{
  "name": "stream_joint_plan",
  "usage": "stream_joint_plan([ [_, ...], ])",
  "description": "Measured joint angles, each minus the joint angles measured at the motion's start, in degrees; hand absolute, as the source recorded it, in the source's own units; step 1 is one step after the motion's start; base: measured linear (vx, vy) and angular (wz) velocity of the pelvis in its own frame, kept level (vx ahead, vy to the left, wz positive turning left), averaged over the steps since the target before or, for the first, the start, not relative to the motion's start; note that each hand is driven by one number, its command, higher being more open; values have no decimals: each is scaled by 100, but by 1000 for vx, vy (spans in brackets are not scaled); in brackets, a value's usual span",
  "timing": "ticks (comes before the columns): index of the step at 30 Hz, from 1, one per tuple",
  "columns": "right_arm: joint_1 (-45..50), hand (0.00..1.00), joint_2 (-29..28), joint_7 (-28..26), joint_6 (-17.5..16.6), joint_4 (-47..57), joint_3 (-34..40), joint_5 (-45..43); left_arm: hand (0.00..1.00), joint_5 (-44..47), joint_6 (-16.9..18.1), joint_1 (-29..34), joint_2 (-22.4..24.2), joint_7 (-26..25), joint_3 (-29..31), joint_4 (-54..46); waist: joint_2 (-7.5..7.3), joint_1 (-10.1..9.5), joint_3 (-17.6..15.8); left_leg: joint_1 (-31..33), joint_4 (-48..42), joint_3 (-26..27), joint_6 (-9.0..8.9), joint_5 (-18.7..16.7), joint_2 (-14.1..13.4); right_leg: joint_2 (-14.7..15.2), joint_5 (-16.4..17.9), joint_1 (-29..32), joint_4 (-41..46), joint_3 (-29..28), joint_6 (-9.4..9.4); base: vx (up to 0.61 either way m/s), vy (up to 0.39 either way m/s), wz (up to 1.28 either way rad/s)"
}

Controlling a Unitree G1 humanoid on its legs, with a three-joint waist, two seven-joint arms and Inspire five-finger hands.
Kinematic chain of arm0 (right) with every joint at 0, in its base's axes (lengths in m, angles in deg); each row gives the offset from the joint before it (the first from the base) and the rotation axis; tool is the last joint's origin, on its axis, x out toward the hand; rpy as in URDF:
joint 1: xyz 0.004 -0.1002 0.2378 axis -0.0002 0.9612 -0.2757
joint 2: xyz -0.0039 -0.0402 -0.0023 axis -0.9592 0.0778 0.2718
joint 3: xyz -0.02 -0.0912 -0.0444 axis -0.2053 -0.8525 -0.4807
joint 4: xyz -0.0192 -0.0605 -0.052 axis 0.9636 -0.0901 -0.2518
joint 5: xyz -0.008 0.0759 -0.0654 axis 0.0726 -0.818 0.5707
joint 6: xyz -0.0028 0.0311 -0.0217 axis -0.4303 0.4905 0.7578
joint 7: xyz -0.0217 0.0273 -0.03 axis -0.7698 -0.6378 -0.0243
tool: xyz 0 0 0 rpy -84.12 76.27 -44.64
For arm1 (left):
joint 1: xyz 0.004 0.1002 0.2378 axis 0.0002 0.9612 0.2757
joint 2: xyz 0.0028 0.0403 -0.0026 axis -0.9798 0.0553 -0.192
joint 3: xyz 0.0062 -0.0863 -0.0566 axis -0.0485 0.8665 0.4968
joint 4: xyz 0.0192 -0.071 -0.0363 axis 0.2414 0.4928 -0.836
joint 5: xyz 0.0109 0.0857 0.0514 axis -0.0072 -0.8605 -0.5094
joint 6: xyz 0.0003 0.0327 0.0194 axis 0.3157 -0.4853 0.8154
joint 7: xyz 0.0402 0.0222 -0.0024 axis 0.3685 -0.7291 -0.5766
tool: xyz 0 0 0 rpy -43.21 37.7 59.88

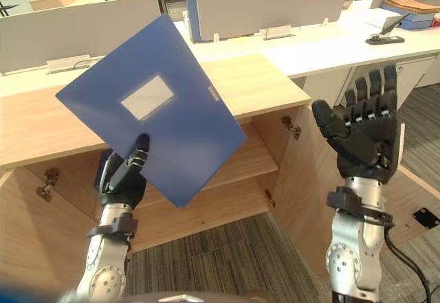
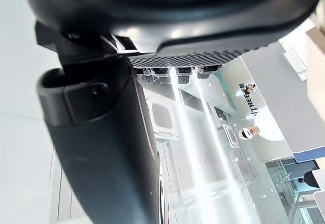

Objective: Walk over to the cabinet, pick up the folder, carry it to the office cabinet, place the folder inside the office cabinet, then close the office cabinet door

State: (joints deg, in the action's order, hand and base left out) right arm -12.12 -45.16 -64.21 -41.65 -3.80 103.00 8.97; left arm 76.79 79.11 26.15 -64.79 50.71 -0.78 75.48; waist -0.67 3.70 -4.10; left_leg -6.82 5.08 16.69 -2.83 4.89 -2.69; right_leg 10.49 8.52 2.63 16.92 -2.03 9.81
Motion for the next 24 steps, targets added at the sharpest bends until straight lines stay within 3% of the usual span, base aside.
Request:
stream_joint_plan([
  [5, -237, 100, 154, -12, 88, -391, -561, 204, 0, -10, -55, -110, -151, 91, -301, 194, -58, -2, 30, 21, 0, -14, 18, 2, -13, 24, -46, 25, 11, 182, -19, 1, -1, -1],
  [12, -431, 100, 335, -125, 521, -1023, -1264, 581, 0, -409, -71, -233, -356, 299, -674, 226, -153, -36, 62, 57, 1, -33, 72, -11, 39, 127, -137, 25, -30, 425, 19, -7, 8, 2],
  [24, -1514, 100, 1781, -774, 675, -1446, -2378, 929, 0, -450, 29, -254, -679, 422, -833, 234, -235, -109, 154, 97, 2, 7, 136, 19, 77, 172, -306, 21, -196, 509, -17, -3, 3, -1],
])
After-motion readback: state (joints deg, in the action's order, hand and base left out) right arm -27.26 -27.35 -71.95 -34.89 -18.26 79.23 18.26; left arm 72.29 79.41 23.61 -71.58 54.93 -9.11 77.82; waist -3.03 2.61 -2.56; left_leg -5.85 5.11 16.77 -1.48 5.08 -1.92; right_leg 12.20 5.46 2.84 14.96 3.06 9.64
